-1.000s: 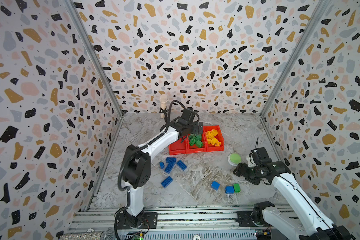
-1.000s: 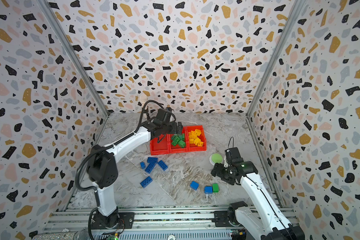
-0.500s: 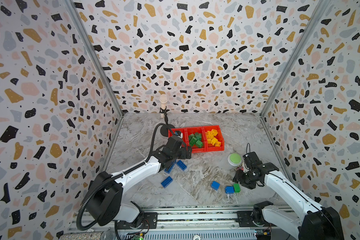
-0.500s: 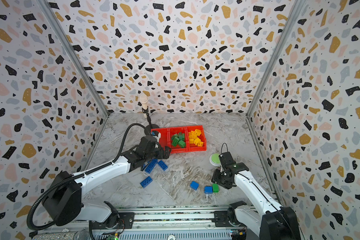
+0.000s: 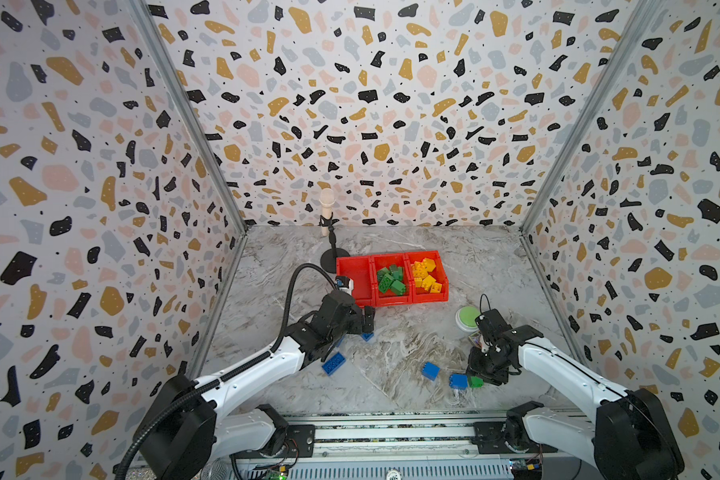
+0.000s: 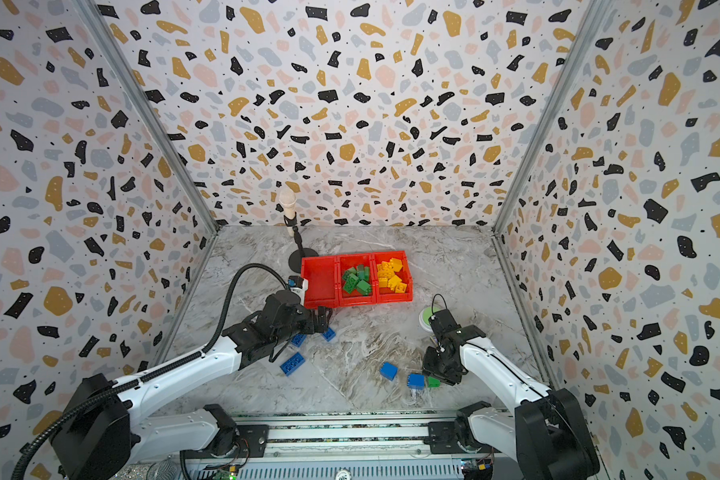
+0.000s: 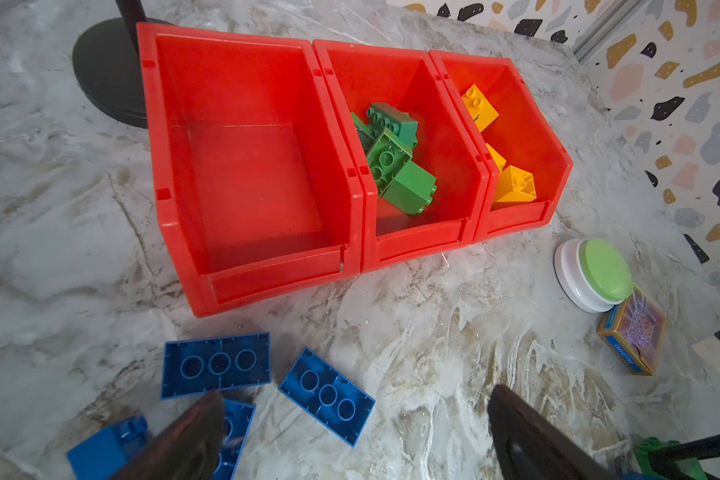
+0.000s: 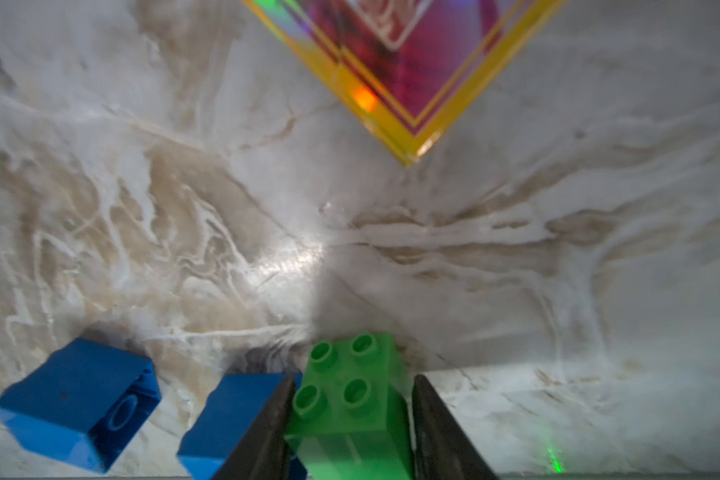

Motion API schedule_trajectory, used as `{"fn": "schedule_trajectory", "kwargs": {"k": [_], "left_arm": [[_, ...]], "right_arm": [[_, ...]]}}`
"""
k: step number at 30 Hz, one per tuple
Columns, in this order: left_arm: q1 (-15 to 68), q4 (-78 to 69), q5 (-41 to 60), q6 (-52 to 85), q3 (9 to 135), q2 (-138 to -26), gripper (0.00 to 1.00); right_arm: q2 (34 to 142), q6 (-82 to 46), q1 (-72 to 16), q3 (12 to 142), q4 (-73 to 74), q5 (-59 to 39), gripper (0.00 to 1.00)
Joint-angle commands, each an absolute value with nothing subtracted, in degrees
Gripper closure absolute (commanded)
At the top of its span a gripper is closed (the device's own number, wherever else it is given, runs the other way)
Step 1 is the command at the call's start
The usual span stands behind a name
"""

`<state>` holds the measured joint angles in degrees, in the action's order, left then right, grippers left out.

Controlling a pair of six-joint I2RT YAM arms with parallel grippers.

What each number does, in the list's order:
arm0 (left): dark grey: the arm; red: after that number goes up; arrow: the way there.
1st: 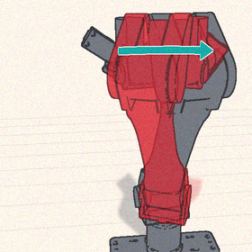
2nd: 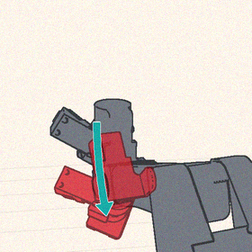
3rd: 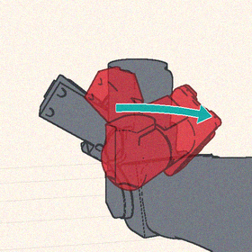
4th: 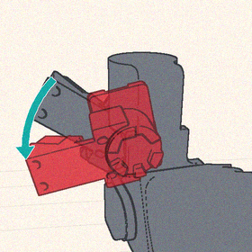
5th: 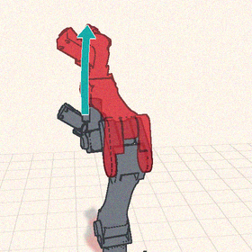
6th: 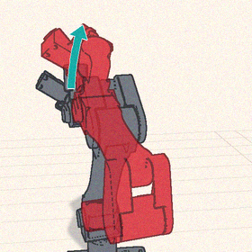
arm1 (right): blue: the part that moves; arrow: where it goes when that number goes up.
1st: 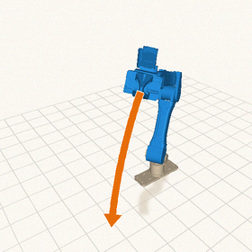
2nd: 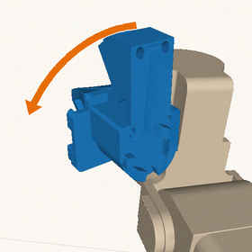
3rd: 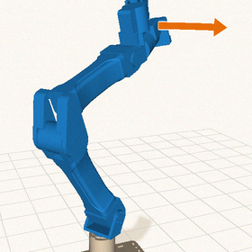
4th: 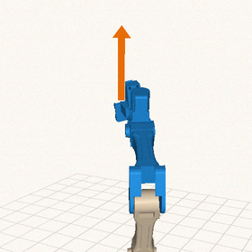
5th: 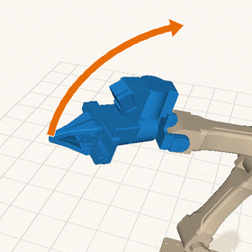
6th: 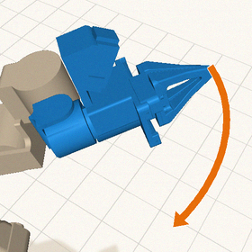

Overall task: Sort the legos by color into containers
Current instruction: 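Lift the green 2x2 brick with the right gripper while the left arm reaches out, then open the right gripper to drop the green brick into the middle bin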

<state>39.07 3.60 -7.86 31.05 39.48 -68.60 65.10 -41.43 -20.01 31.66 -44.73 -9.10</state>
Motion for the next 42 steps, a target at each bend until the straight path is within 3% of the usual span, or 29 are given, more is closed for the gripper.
{"fn": "schedule_trajectory", "kwargs": {"k": [1,6,15,21,31,42], "left_arm": [[39.2,2.2,-9.5,31.7,38.4,-66.9,0.00],[39.2,3.6,-10.4,31.8,38.0,-65.2,0.00],[39.2,7.4,-13.6,31.7,38.5,-61.3,0.00],[39.2,10.0,-16.2,33.7,36.3,-56.1,0.00],[39.2,18.2,-21.3,41.1,31.5,-42.7,0.00],[39.2,24.7,-24.3,47.7,30.6,-33.7,0.00]], "right_arm": [[65.9,-42.5,-20.7,31.9,-45.2,-7.8,0.61],[67.8,-42.0,-21.2,34.2,-45.7,-6.8,0.69],[73.9,-38.3,-21.1,52.4,-48.0,-5.9,0.70],[85.8,-34.5,-21.6,71.3,-45.2,-9.6,0.70],[109.5,-32.3,-23.9,102.2,-40.1,-24.0,0.70],[130.2,-32.0,-26.2,127.2,-42.8,-30.3,0.68]]}}
